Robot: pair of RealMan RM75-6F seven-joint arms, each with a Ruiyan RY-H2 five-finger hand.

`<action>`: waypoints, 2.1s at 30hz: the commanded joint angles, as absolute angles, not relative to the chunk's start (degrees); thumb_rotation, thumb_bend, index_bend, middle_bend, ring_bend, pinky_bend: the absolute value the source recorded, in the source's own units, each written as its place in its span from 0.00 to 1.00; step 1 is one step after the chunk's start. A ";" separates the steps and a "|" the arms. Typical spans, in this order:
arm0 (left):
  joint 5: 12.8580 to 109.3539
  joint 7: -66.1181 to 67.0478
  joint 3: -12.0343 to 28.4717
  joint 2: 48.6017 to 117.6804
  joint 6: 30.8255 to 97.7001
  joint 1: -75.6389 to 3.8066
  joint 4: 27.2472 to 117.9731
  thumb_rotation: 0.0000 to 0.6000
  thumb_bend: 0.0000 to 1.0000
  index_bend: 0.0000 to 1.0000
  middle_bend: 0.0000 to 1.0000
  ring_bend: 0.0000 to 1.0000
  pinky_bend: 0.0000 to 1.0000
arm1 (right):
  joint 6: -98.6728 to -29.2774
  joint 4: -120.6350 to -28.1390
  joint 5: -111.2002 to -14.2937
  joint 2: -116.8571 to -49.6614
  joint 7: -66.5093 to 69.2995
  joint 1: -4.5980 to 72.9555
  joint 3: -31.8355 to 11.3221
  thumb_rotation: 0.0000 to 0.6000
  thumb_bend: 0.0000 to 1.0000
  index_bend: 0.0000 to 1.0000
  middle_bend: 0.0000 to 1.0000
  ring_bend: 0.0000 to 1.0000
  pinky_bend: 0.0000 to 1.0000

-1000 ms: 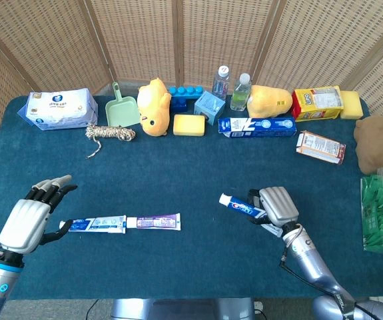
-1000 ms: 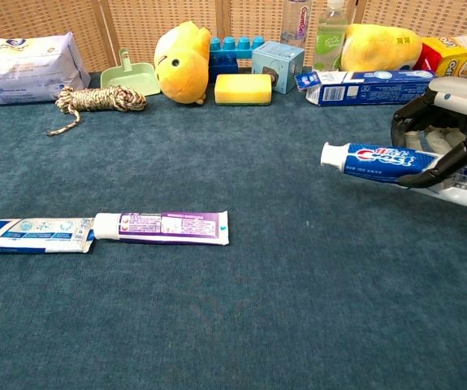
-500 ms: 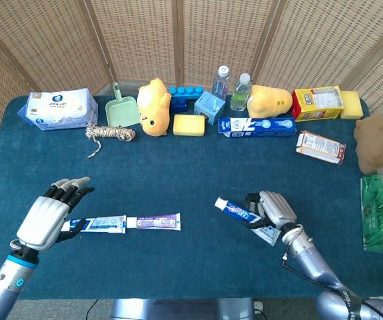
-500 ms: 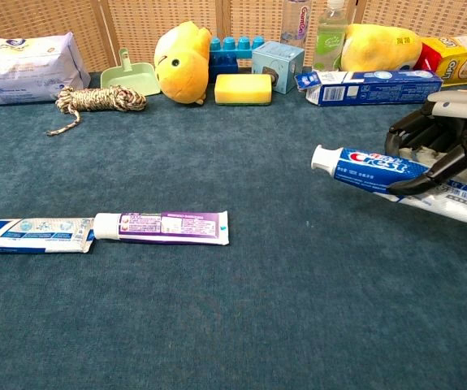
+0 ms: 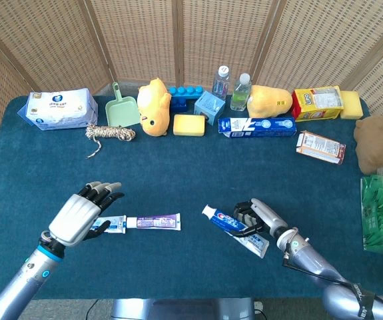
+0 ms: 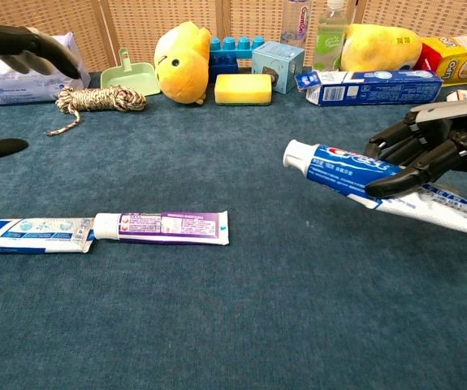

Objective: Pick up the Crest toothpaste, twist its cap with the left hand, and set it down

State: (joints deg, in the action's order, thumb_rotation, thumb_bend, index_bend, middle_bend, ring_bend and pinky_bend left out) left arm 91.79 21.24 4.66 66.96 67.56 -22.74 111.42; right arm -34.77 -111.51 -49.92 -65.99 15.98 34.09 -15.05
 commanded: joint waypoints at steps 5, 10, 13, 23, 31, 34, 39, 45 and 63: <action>92.60 20.85 4.99 71.32 66.64 -24.84 109.52 1.00 0.28 0.22 0.20 0.22 0.23 | -25.00 -114.09 -45.49 -62.29 23.43 37.03 -17.90 1.00 0.38 0.90 0.84 0.78 0.86; 91.69 20.19 5.12 72.63 65.72 -25.92 109.81 1.00 0.28 0.23 0.20 0.22 0.23 | -23.81 -114.15 -46.49 -61.83 24.79 37.24 -18.15 1.00 0.38 0.90 0.84 0.78 0.86; 91.13 20.29 5.23 73.02 65.09 -26.50 110.25 1.00 0.28 0.23 0.20 0.22 0.23 | -23.99 -114.21 -47.03 -62.10 25.27 37.12 -18.10 1.00 0.38 0.90 0.84 0.78 0.86; 85.17 24.10 7.05 75.86 60.74 -30.37 112.90 1.00 0.28 0.26 0.20 0.22 0.26 | -26.59 -116.23 -49.88 -62.55 25.29 36.78 -17.40 1.00 0.38 0.90 0.84 0.78 0.86; 79.66 27.13 8.32 80.60 58.46 -33.60 113.56 1.00 0.28 0.28 0.20 0.22 0.26 | -27.25 -117.20 -50.57 -63.07 25.48 37.62 -16.56 1.00 0.38 0.90 0.84 0.78 0.86; 77.04 27.46 8.62 82.03 57.38 -34.77 113.67 1.00 0.29 0.30 0.20 0.23 0.26 | -27.52 -117.35 -50.41 -63.49 25.42 38.22 -16.26 1.00 0.38 0.90 0.84 0.78 0.86; 74.53 28.14 9.05 83.63 57.10 -36.00 113.50 1.00 0.31 0.33 0.20 0.23 0.27 | -27.60 -117.57 -50.20 -63.95 25.33 39.06 -15.90 1.00 0.38 0.90 0.84 0.78 0.86; 72.76 28.36 9.30 85.21 57.27 -37.09 113.17 1.00 0.32 0.33 0.20 0.24 0.26 | -27.34 -117.86 -49.95 -64.30 25.76 39.77 -15.71 1.00 0.38 0.90 0.84 0.78 0.86; 67.30 23.52 9.73 86.76 55.73 -40.23 113.23 1.00 0.36 0.37 0.23 0.27 0.28 | -27.06 -118.65 -50.33 -64.54 26.56 41.12 -14.79 1.00 0.38 0.90 0.84 0.78 0.86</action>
State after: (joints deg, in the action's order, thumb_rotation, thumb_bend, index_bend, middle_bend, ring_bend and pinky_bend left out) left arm 67.36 23.61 9.75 86.79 55.73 -40.15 113.22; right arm -27.05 -118.66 -50.32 -64.53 26.56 41.12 -14.80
